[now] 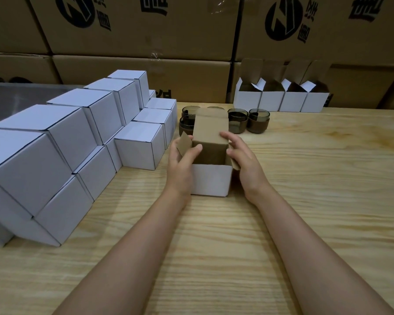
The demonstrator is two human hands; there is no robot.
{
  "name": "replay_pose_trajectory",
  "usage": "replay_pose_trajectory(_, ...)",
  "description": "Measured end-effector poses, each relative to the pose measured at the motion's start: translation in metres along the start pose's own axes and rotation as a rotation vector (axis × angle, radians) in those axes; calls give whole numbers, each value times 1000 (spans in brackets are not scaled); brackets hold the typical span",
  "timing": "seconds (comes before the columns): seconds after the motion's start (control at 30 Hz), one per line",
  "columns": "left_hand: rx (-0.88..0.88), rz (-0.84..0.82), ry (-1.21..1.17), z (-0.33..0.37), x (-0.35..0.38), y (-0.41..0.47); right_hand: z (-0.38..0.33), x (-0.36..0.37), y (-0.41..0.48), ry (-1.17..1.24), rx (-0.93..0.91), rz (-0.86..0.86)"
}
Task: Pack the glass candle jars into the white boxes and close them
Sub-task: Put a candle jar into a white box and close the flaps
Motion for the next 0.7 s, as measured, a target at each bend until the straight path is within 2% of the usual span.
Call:
replay_pose_trajectory(0.17,81,-107,44,3,2,-3,1,-2,-1,-2,26,3)
replay_pose_trajectory(0.33,91,-254,291,8,-1,-7,1,-6,-4,15,49,-7)
replay_pose_trajectory(0.53,67,-399,535,13,-16,-6,-5,-14,-2,7,174,-70)
replay_pose_trajectory(0.7,26,-414,589,14,-20,-2,-34,-37,29,-270,127,226)
Point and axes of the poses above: each hand's wrist, its own y-axis towards the middle knuckle, its own x-axis out of the palm, z = x × y, the point moved 1 cm from there along y, towards the middle knuckle, and after that the axes turned 10 degrees about -z, right-handed, at the moved point
